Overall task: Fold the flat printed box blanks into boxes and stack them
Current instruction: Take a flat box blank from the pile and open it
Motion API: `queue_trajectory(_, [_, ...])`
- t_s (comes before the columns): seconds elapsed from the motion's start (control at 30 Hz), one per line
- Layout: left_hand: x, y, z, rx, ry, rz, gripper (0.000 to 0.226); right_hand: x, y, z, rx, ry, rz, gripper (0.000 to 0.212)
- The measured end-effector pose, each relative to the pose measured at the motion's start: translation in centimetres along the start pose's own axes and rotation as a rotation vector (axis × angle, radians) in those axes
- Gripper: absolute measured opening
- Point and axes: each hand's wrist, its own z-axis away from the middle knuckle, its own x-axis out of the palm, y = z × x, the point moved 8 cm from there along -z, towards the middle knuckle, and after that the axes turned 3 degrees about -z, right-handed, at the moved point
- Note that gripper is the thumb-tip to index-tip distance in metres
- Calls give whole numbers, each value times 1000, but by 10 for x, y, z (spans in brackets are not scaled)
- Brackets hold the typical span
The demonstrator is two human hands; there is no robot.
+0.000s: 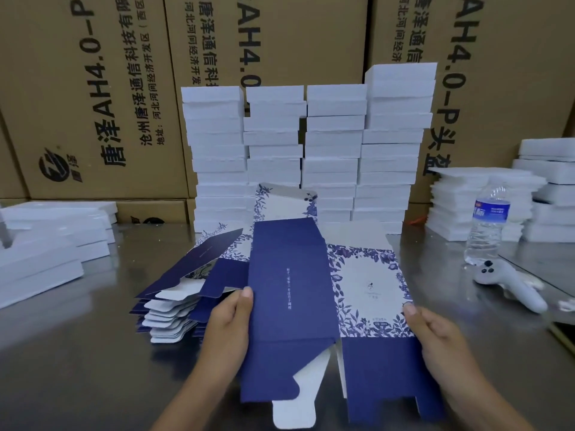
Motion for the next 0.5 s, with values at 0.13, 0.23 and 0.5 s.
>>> queue_trajectory(0.13, [-3,2,-1,116,42,-168,42,1,-6,4,2,23,-70,31])
queue_trajectory(0.23, [-7,0,0,138,34,-217,41,-1,-10,5,-18,93,-97,35])
queue_trajectory(0.5, [-7,-12,3,12,-41,-5,32,-2,-11,10,-52,72,-10,31])
